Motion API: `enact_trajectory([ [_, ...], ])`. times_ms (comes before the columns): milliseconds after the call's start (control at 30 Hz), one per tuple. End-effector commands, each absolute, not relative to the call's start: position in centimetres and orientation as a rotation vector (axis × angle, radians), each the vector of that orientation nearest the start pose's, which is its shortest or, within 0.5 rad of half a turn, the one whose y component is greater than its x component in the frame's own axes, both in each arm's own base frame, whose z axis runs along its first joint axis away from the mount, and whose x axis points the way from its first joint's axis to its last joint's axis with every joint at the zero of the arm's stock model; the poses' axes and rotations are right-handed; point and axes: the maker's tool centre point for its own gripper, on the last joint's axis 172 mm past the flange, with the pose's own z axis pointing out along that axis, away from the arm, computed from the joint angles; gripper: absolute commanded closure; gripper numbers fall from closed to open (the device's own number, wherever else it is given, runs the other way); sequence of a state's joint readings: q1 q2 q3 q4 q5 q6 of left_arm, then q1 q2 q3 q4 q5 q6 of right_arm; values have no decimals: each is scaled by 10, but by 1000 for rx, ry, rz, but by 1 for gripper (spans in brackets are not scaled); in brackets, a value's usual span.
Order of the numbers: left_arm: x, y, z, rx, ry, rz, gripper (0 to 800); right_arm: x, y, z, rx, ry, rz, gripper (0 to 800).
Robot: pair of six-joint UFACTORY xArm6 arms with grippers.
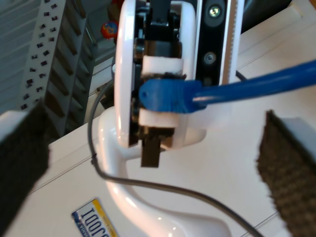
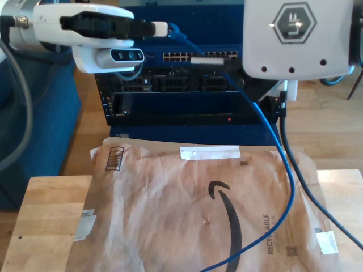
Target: Grab the cable and plug it in
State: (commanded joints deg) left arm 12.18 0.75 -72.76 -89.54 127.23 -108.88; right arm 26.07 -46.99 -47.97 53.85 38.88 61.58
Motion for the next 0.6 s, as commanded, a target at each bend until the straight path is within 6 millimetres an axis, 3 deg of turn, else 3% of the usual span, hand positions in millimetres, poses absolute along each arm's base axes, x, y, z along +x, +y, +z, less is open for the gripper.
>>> enact_trajectory([
  [133,356,-188,557,1135,1313,-2057,780,343,267,563,-1619,953,-29,290],
  [333,356,-189,553,1119,1314,-2073,779,345,268,561,-1622,958,-27,320],
  [500,354,-193,553,1129,1311,-2081,779,345,269,563,-1606,963,-9,408],
  [600,353,-194,553,1131,1310,-2086,779,346,269,564,-1591,968,0,423],
])
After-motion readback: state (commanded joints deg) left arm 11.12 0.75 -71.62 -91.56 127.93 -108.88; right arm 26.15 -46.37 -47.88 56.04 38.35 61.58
